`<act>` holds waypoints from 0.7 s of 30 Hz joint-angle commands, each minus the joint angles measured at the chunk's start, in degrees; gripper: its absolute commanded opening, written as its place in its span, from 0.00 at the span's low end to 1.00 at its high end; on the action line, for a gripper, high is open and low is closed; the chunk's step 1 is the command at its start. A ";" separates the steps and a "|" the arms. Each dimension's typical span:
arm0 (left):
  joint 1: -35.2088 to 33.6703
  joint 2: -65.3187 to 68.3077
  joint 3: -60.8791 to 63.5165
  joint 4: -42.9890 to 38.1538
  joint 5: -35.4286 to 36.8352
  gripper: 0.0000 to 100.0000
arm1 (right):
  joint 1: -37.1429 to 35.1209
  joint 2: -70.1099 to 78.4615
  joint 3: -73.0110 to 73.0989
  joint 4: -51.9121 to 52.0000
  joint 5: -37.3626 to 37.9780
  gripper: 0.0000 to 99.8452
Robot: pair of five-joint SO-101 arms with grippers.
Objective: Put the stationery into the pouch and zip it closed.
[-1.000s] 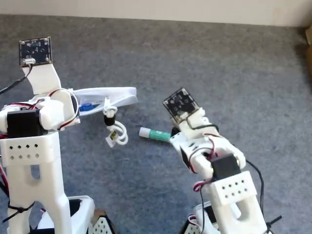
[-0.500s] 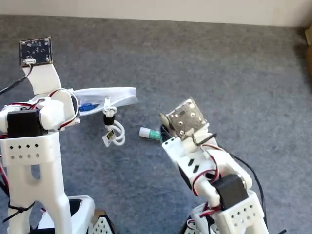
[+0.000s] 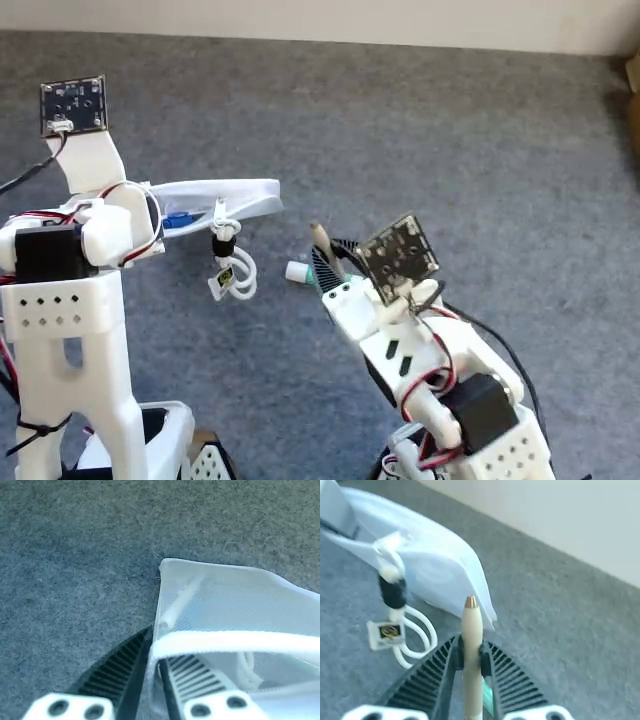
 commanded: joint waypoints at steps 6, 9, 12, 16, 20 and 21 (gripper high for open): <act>-0.66 -0.22 -0.31 -0.09 0.35 0.01 | -8.75 -1.01 -11.65 -1.71 -0.70 0.00; -0.57 -0.22 -0.31 -0.09 0.35 0.01 | -11.21 -1.01 -14.11 -5.23 -0.70 0.00; -0.48 -0.22 -0.31 -0.09 0.35 0.02 | -11.91 -1.01 -14.64 -12.09 -0.70 0.00; -0.48 -0.22 -0.31 0.00 0.35 0.02 | -11.91 -0.66 -14.55 -21.41 -0.79 0.00; -0.57 -0.22 -0.31 0.00 0.35 0.02 | -12.88 -0.66 -14.46 -25.89 -0.79 0.00; -0.57 -0.22 -0.13 0.00 0.35 0.02 | -14.02 -0.66 -14.46 -26.77 -0.79 0.00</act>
